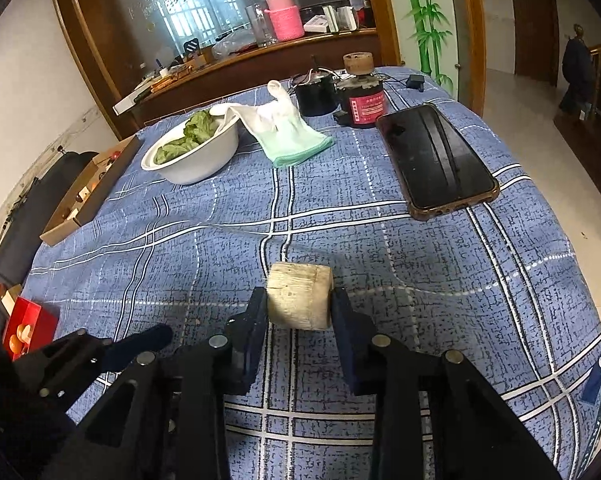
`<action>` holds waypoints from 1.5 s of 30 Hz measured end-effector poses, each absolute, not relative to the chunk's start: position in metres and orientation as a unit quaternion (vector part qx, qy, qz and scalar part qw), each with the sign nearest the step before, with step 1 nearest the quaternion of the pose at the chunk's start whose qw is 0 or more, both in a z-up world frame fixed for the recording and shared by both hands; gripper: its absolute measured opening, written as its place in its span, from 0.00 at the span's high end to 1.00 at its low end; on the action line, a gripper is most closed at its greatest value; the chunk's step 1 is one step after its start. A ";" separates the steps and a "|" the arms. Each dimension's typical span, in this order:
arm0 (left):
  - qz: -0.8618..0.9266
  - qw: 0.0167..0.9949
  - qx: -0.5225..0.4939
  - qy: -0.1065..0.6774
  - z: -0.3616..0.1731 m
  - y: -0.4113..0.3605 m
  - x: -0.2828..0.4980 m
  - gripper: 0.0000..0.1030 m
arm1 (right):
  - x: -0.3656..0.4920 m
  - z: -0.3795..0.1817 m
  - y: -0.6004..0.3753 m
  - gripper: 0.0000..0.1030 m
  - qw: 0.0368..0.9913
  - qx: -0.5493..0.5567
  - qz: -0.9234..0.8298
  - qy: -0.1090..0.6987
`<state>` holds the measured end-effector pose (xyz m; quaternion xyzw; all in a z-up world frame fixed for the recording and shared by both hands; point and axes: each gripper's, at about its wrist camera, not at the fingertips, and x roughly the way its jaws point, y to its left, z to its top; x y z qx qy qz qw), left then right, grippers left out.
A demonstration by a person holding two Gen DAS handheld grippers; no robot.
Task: Organize fruits
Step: 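Grasp the dark round nut with the left tool while the right tool grasps a white yam piece, then carry the nut and yam piece over the red tray and open both tools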
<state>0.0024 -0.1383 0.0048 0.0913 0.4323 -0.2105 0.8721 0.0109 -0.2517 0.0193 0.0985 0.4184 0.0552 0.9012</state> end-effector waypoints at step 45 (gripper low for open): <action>0.021 0.929 -0.199 0.311 0.079 0.213 -0.147 0.74 | -0.060 0.071 -0.086 0.70 0.904 -0.036 0.166 0.392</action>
